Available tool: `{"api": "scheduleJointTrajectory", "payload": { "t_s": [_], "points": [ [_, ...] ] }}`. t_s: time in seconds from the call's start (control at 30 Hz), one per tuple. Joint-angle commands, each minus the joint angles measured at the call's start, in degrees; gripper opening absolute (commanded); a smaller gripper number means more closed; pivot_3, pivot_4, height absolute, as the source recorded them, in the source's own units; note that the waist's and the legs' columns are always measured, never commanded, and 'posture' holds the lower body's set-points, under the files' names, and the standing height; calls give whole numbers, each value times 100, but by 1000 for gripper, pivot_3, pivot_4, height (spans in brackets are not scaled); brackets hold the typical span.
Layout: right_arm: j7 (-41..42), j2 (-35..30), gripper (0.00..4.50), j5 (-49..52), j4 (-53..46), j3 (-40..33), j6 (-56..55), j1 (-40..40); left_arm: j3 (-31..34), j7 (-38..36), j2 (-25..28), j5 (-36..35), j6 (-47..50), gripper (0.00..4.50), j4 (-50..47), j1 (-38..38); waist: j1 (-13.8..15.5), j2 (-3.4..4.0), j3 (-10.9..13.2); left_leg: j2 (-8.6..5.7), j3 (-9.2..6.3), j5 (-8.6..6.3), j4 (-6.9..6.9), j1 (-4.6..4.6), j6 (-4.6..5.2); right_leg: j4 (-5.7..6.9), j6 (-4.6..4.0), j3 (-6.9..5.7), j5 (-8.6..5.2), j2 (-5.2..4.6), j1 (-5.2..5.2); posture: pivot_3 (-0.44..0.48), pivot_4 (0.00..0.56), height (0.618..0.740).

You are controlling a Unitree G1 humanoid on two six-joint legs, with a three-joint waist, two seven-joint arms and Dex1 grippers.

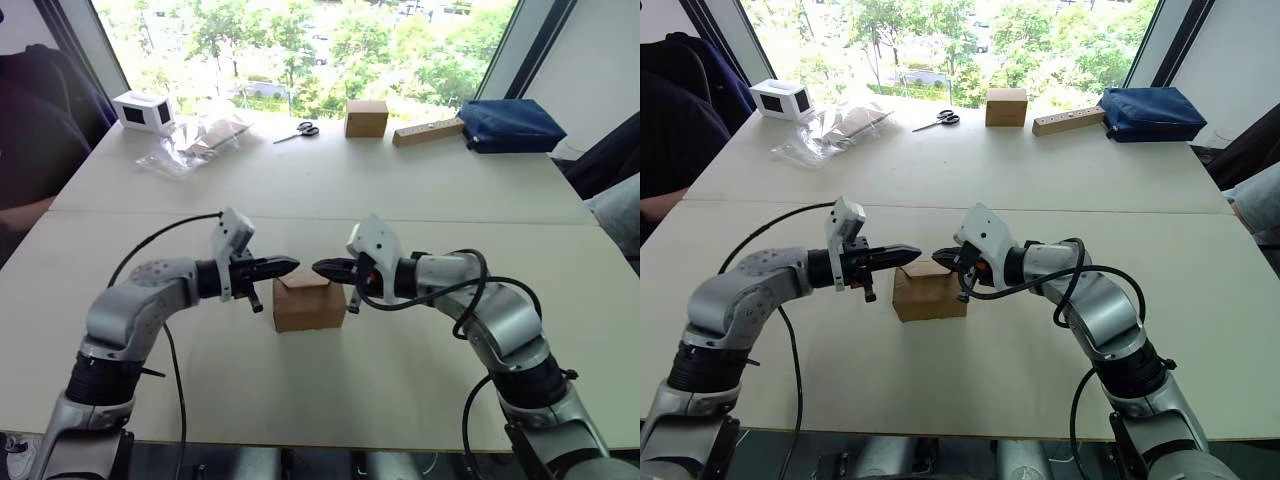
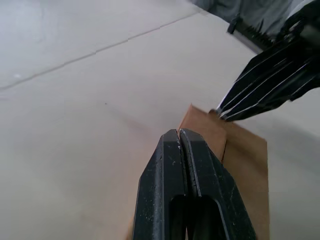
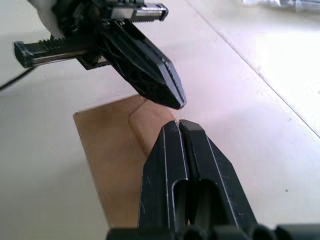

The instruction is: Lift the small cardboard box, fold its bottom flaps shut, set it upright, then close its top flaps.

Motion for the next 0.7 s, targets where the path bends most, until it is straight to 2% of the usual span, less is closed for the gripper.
{"api": "scheduleJointTrajectory", "payload": {
  "t_s": [0.03,0.5,0.7],
  "points": [
    [-7,13,0,38,-31,28,-205,28,46,52,146,-10,43,23,-308,-48,-2,0,0,0,0,0,0,0,0,0,0,0,0,0,0,0,150,740],
    [7,-334,0,-237,41,478,-280,265,-851,-21,455,895,-509,23,-365,399,6,0,0,0,0,0,0,1,0,0,-7,0,-4,2,0,0,150,740],
    [-23,-314,0,-325,76,600,-209,219,-854,-239,501,924,-626,23,-326,392,6,1,-1,0,1,0,0,4,0,0,-7,0,-4,2,3,0,150,740]
  ]
}}
